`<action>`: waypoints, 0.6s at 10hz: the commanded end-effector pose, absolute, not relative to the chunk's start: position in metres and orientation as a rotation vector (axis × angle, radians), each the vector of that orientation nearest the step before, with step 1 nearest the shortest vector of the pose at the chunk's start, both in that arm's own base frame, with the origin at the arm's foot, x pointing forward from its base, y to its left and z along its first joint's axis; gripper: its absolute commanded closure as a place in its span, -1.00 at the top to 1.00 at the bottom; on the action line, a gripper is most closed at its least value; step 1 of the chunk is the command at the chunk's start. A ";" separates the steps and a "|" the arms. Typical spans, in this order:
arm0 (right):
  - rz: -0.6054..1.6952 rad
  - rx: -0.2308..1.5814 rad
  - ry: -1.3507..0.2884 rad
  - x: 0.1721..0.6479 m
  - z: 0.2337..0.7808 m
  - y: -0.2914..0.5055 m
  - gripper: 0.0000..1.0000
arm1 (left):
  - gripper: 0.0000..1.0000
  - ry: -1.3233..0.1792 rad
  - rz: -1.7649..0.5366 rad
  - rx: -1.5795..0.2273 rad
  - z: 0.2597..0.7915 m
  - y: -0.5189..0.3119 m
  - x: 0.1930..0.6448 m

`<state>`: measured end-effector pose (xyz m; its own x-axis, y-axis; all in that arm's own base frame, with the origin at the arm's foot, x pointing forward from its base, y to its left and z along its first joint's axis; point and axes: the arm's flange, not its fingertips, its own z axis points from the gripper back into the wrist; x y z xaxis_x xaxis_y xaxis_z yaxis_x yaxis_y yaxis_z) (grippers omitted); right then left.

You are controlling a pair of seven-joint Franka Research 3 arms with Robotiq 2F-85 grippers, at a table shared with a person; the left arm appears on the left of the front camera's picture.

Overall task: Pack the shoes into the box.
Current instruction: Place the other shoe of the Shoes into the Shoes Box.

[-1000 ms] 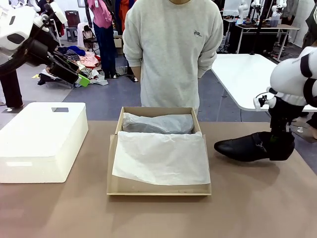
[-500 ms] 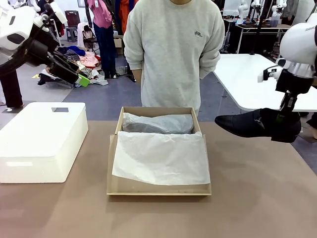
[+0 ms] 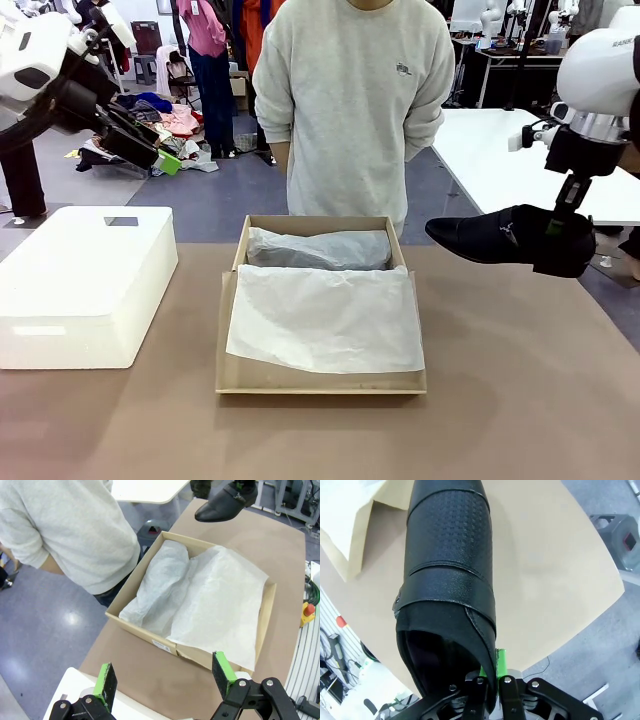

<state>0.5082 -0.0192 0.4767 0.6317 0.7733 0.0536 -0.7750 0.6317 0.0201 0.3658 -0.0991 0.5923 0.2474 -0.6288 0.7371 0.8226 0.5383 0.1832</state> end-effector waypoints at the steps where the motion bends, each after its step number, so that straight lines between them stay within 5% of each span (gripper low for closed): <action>1: 0.870 0.053 -0.019 0.509 0.472 -0.022 -1.00 | 1.00 -0.869 -1.021 -0.272 0.592 -0.098 0.368; 6: 0.818 0.065 -0.060 0.506 0.478 -0.010 -1.00 | 1.00 -0.869 -1.021 -0.272 0.592 -0.098 0.368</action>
<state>0.5092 -0.0205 0.4680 0.6470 0.7612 0.0434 -0.7624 0.6455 0.0444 0.3658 -0.0991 0.5922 0.2473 -0.6290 0.7371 0.8227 0.5382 0.1832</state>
